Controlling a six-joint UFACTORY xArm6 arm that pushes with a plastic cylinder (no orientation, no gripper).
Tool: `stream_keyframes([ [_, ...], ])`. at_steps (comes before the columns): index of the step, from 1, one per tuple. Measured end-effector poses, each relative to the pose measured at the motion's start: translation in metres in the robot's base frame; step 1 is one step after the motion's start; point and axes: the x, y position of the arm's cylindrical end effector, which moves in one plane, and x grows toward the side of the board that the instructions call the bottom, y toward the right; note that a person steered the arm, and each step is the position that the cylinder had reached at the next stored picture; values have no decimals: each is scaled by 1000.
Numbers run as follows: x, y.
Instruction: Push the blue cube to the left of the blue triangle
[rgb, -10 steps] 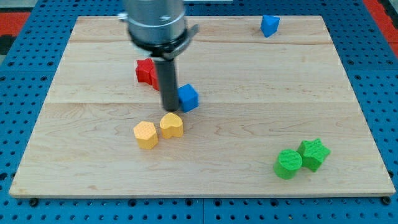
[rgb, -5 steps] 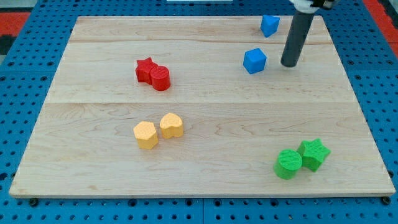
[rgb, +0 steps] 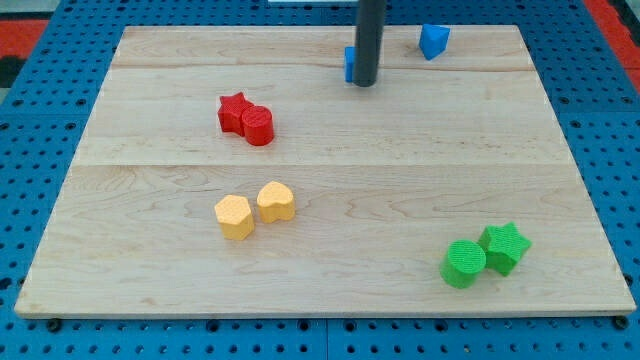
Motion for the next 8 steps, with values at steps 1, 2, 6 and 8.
stream_keyframes([
  [1,-22,-10],
  [2,-28,-59],
  [6,-56,13],
  [8,-51,40],
])
